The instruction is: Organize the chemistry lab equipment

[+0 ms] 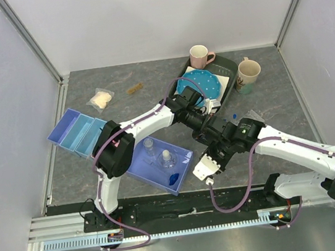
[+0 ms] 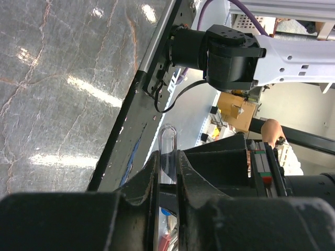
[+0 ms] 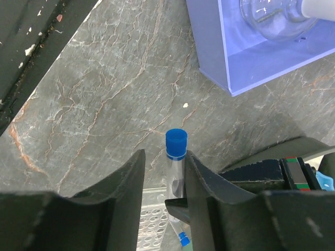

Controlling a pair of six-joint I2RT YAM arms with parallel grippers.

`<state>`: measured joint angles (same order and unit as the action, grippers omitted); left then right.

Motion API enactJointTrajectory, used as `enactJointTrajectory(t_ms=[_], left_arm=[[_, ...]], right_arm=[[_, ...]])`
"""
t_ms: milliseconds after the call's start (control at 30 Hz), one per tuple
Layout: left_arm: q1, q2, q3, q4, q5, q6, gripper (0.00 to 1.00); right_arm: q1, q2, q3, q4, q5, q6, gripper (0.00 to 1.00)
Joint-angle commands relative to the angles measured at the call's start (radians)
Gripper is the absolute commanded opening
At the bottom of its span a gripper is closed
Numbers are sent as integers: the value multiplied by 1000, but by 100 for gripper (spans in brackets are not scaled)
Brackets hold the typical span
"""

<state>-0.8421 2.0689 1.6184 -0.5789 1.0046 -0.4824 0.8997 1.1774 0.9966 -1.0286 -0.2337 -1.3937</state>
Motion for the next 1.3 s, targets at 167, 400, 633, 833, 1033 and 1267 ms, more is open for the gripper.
enactJointTrajectory(t_ms=[167, 400, 633, 833, 1033, 1267], left_arm=[[-5, -6, 37, -15, 51, -35, 6], [29, -81, -2, -13, -47, -38, 36], [165, -338, -176, 117, -210, -61, 58], [187, -722, -553, 532, -444, -28, 63], [147, -1102, -1009, 1160, -629, -98, 88], [-29, -1060, -985, 1211, -740, 42, 88]], right_arm=[[21, -1, -33, 71, 83, 18, 23], [-8, -34, 20, 59, -19, 111, 16], [-160, -143, 27, 78, -303, 295, 16], [-323, -258, -16, 229, -447, 597, 16], [-436, -240, 42, 407, -493, 957, 17], [-561, -121, 80, 775, -604, 1592, 18]])
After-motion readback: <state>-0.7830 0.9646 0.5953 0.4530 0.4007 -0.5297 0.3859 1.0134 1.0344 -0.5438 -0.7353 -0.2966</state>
